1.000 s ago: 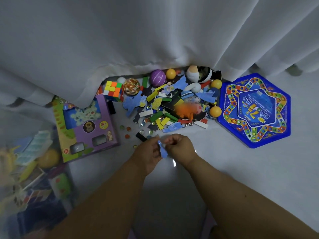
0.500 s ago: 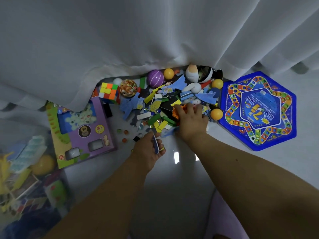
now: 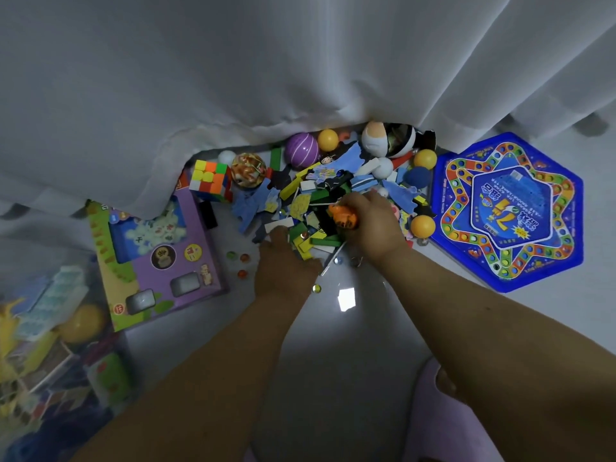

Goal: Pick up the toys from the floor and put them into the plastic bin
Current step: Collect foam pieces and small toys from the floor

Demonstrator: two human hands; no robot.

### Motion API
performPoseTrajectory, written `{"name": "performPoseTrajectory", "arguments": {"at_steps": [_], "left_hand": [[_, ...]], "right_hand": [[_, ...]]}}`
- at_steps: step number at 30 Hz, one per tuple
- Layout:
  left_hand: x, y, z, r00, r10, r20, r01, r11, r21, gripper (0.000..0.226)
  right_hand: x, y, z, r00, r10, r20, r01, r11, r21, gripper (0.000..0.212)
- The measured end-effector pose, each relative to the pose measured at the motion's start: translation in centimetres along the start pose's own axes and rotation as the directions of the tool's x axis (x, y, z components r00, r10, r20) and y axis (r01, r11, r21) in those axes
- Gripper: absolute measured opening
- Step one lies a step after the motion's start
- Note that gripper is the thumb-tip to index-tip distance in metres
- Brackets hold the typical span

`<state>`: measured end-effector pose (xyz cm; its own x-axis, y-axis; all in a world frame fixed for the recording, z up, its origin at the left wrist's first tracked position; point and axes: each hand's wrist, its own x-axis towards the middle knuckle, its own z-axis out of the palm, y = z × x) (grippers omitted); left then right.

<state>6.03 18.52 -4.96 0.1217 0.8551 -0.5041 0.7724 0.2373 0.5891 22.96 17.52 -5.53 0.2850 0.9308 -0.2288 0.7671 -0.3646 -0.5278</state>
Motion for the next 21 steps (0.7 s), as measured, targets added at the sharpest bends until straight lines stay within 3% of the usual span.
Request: {"name": "performPoseTrajectory", "arguments": {"at_steps": [2,3,5,7,8,10,11,12,15,17,19,20,21], "left_hand": [[0.1,1.1,0.3,0.997,0.072,0.026,-0.074,0.993,0.092,0.058],[0.1,1.7,0.6,0.998,0.062,0.032,-0.063,0.997,0.050,0.047],[-0.1,2.8,1.1,0.994,-0.079,0.075,0.095,0.963,-0.252,0.041],[-0.4,3.1,1.1,0.936,-0.166,0.311,0.333,0.704,-0.627,0.054],[-0.4,3.0,1.0,0.897,-0.085,0.434,0.410,0.528,-0.744,0.062],[-0.3,3.0,0.5,0.848,0.060,0.527,0.510,0.179,-0.841,0.073],[-0.2,3.0,0.3,0.839,0.069,0.540,0.535,0.075,-0.841,0.072],[0.0,3.2,0.0,0.830,0.066,0.554,0.553,0.035,-0.832,0.065],[0.0,3.5,0.0,0.811,0.029,0.584,0.577,0.122,-0.807,0.041],[-0.2,3.7,0.1,0.803,0.004,0.596,0.591,0.127,-0.797,0.030],[-0.6,3.8,-0.2,0.797,0.001,0.603,0.602,0.068,-0.796,0.019],[-0.8,3.7,-0.4,0.797,-0.018,0.603,0.604,0.035,-0.796,0.016],[-0.9,3.4,-0.6,0.800,-0.046,0.598,0.599,0.010,-0.801,0.016]], "right_hand": [[-0.4,-0.2,-0.5,0.989,0.104,-0.107,-0.077,0.971,0.225,0.045],[-0.8,-0.5,-0.7,0.975,0.179,-0.129,-0.122,0.925,0.360,0.043],[-1.7,-1.5,-0.9,0.955,0.279,-0.096,-0.180,0.809,0.560,0.043],[-2.6,-2.7,-0.9,0.961,0.276,-0.031,-0.197,0.757,0.623,0.043],[-3.0,-3.3,-0.8,0.971,0.238,0.011,-0.192,0.755,0.627,0.042],[-4.0,-4.7,-0.5,0.989,0.119,0.093,-0.151,0.775,0.614,0.041],[-4.4,-5.3,-0.3,0.990,0.064,0.125,-0.128,0.780,0.612,0.044],[-4.7,-5.6,0.0,0.989,0.028,0.148,-0.114,0.778,0.617,0.047],[-5.4,-5.5,0.5,0.977,0.045,0.206,-0.168,0.759,0.629,0.061],[-5.9,-4.9,0.5,0.983,0.054,0.175,-0.159,0.728,0.667,0.061],[-6.3,-4.1,0.0,0.990,0.143,0.008,-0.106,0.696,0.711,0.054],[-6.5,-3.5,-0.4,0.954,0.266,-0.136,-0.101,0.716,0.691,0.049],[-6.7,-2.4,-0.6,0.864,0.407,-0.297,-0.141,0.761,0.633,0.043]]}}
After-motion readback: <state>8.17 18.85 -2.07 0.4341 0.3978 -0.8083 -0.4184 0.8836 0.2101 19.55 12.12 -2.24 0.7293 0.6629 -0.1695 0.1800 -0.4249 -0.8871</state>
